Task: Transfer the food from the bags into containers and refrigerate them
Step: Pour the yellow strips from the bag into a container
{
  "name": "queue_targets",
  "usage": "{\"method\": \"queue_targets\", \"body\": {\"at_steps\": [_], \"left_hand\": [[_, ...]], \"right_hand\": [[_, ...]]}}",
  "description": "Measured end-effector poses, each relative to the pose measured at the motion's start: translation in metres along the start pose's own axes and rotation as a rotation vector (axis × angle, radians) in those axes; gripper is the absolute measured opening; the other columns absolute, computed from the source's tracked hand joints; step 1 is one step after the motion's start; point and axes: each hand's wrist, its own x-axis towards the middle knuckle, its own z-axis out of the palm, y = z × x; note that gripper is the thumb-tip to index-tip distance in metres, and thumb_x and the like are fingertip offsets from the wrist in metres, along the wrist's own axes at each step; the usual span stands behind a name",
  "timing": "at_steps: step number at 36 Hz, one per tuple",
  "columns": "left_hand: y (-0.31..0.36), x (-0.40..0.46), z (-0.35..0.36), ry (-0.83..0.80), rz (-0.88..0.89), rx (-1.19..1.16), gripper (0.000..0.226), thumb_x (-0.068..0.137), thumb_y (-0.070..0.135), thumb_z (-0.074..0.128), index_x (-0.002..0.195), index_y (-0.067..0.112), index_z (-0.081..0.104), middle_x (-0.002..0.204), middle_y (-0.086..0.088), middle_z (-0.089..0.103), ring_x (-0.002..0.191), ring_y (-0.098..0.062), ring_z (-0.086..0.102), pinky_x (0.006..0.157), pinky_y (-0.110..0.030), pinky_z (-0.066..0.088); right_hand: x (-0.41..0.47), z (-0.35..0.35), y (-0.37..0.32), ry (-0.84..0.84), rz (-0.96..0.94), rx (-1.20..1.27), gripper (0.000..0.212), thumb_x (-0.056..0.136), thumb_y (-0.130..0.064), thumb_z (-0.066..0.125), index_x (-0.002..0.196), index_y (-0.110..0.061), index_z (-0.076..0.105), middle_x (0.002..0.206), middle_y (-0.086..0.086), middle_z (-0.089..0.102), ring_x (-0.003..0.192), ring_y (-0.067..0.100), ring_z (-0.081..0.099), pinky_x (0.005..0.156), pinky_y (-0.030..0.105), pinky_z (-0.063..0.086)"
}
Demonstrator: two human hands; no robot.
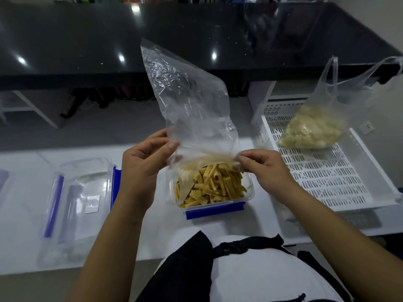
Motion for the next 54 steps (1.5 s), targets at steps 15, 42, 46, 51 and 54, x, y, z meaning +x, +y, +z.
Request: {"method": "queue_targets", "body": {"at_steps": [15, 42, 46, 51, 54], "left_hand": [[0.002, 0.001, -0.006, 0.077, -0.045, -0.003, 0.008, 0.081, 0.022, 0.076, 0.087, 0.019, 0.081, 0.115, -0.011, 0.073, 0.101, -0.024, 0.072, 0.078, -0.032, 0.060], [0.005, 0.011, 0.006, 0.090, -0.059, 0.023, 0.030, 0.077, 0.028, 0.075, 0.102, 0.012, 0.077, 0.094, -0.001, 0.078, 0.091, -0.016, 0.074, 0.076, -0.032, 0.061], [0.009, 0.011, 0.004, 0.087, -0.042, -0.005, 0.027, 0.078, 0.025, 0.075, 0.101, 0.013, 0.076, 0.096, -0.001, 0.078, 0.093, -0.017, 0.073, 0.076, -0.032, 0.060], [0.016, 0.010, 0.002, 0.067, 0.014, -0.029, 0.013, 0.085, 0.016, 0.073, 0.096, 0.020, 0.079, 0.103, -0.004, 0.078, 0.100, -0.021, 0.073, 0.076, -0.033, 0.061], [0.016, 0.009, 0.003, 0.096, 0.005, 0.058, 0.013, 0.089, 0.016, 0.073, 0.091, 0.026, 0.080, 0.099, 0.000, 0.078, 0.096, -0.018, 0.073, 0.075, -0.032, 0.061]], "right_hand": [[0.003, 0.000, -0.004, 0.000, 0.077, 0.093, 0.015, 0.096, -0.005, 0.062, 0.092, -0.009, 0.075, 0.095, 0.017, 0.076, 0.091, 0.028, 0.074, 0.080, 0.039, 0.062], [0.007, -0.009, -0.016, 0.082, 0.089, 0.111, 0.016, 0.096, -0.006, 0.061, 0.091, -0.013, 0.075, 0.092, 0.010, 0.077, 0.093, 0.027, 0.073, 0.081, 0.047, 0.062], [0.007, -0.008, -0.024, 0.082, 0.069, 0.107, 0.014, 0.094, -0.007, 0.064, 0.091, -0.015, 0.076, 0.093, 0.011, 0.077, 0.094, 0.029, 0.073, 0.081, 0.048, 0.062], [0.007, -0.013, -0.036, 0.084, -0.046, 0.100, 0.017, 0.088, -0.010, 0.073, 0.084, -0.025, 0.081, 0.086, 0.002, 0.078, 0.084, 0.016, 0.073, 0.078, 0.030, 0.061], [0.006, -0.013, -0.037, 0.100, -0.062, 0.051, 0.015, 0.084, -0.011, 0.078, 0.082, -0.026, 0.081, 0.083, -0.003, 0.077, 0.081, 0.009, 0.071, 0.080, 0.026, 0.057]]}}
